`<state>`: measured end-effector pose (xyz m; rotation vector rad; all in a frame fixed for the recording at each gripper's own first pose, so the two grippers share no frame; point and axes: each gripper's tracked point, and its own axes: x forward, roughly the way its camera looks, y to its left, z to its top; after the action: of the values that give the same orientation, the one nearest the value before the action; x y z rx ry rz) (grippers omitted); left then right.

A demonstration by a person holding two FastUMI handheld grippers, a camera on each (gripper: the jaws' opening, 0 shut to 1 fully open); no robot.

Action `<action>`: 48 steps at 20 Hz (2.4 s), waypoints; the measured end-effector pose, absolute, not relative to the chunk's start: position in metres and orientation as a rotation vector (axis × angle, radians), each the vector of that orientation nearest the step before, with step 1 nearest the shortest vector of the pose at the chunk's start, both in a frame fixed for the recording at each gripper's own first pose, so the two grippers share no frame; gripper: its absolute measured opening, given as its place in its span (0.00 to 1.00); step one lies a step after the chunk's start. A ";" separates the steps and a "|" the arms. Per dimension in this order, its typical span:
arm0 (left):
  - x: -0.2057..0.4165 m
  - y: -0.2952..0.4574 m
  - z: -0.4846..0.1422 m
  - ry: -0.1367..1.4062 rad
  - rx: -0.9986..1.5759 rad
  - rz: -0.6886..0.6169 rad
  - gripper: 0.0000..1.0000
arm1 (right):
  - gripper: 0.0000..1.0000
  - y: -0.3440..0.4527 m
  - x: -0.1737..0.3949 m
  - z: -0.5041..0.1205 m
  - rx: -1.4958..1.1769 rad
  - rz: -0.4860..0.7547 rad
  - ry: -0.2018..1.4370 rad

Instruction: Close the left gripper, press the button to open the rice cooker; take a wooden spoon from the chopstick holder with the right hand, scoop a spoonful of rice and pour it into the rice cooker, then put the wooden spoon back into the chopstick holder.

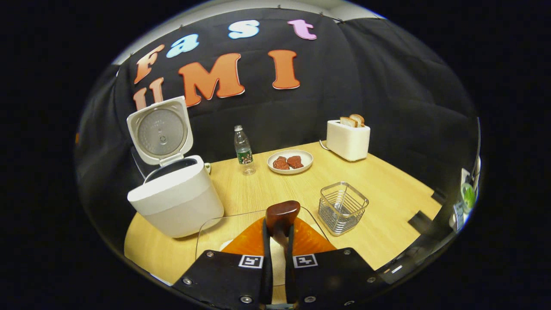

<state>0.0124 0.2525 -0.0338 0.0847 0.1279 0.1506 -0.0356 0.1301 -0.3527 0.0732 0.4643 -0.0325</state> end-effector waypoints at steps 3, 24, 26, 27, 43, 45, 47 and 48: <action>0.010 0.255 -0.036 0.127 0.088 0.153 0.99 | 0.11 0.144 -0.042 -0.356 0.231 -0.020 0.468; 0.018 0.230 -0.049 0.148 0.071 0.097 0.99 | 0.11 0.145 -0.025 -0.395 1.022 -0.029 0.531; 0.017 0.231 -0.044 0.136 0.082 0.102 0.99 | 0.11 0.137 -0.028 -0.394 1.071 -0.067 0.528; 0.017 0.232 -0.041 0.129 0.086 0.107 0.99 | 0.11 0.132 -0.029 -0.392 1.094 -0.084 0.524; 0.023 0.230 -0.029 0.093 0.051 0.103 0.99 | 0.10 0.119 -0.031 -0.298 1.366 -0.083 0.455; 0.023 0.231 -0.029 0.091 0.041 0.098 1.00 | 0.11 0.124 -0.025 -0.281 1.361 -0.062 0.447; 0.026 0.235 -0.032 0.095 0.050 0.105 0.99 | 0.11 0.133 -0.017 -0.265 1.357 -0.036 0.441; 0.025 0.238 -0.031 0.092 0.058 0.113 0.99 | 0.11 0.138 -0.013 -0.259 1.360 -0.020 0.437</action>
<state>0.0251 0.2382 -0.0312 0.0578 0.0920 0.1131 -0.0129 0.1377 -0.2586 1.3598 0.4371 -0.0198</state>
